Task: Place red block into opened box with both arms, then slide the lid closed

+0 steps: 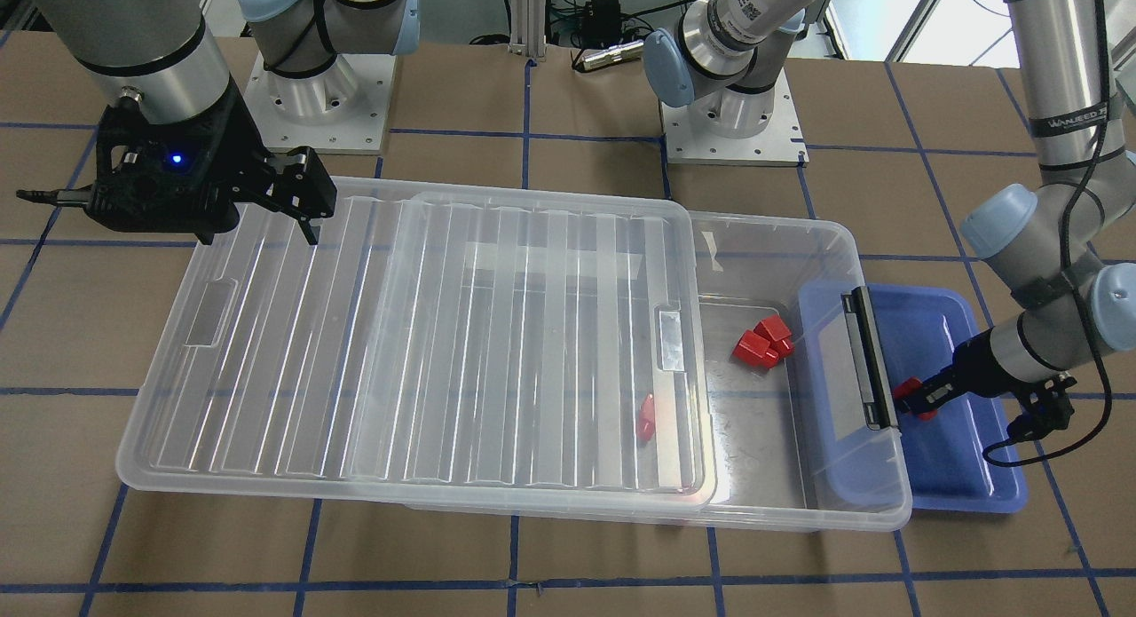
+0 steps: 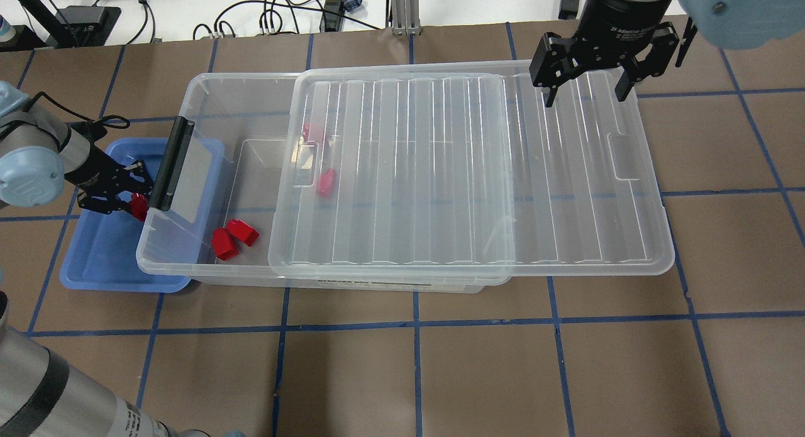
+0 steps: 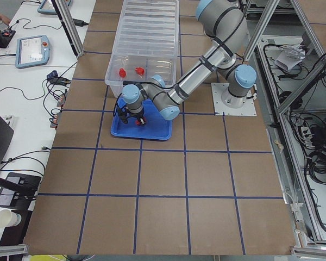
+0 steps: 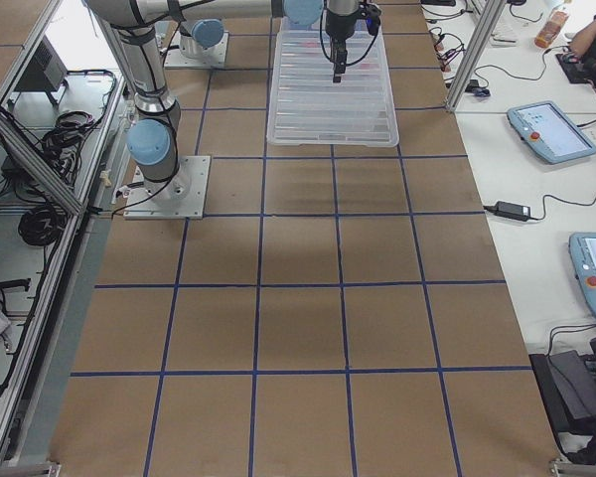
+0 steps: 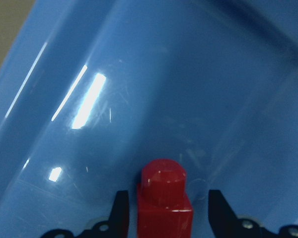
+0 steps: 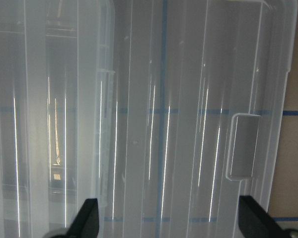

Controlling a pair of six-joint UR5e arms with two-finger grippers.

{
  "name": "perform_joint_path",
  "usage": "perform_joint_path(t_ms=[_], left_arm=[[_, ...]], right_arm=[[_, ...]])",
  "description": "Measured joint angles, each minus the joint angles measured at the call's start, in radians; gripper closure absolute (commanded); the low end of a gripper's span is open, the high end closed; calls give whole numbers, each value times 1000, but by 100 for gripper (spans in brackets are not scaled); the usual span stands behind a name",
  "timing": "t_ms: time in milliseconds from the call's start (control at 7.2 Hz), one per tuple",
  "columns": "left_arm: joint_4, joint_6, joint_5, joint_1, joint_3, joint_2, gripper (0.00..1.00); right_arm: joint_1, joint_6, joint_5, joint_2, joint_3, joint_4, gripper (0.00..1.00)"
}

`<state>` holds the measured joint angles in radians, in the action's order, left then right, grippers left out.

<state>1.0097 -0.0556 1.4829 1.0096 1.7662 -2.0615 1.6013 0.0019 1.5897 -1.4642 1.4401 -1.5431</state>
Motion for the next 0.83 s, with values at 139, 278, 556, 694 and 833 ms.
perform_joint_path(t_ms=[139,278,556,694,833], left_arm=[[29,-1,1,3,-1,17,100],[83,-2,4,5,-18,36,100],[224,-4,7,15,-104,92,100],[332,-6,17,38,-178,133,100],[447,-9,44,79,-253,174,100]], right_arm=[[0,-1,1,0,0,0,0],[1,-1,0,-1,0,-1,0],[3,0,-5,-2,0,-2,0],[3,1,-6,-2,0,-2,0],[3,1,-6,-1,0,-3,0]])
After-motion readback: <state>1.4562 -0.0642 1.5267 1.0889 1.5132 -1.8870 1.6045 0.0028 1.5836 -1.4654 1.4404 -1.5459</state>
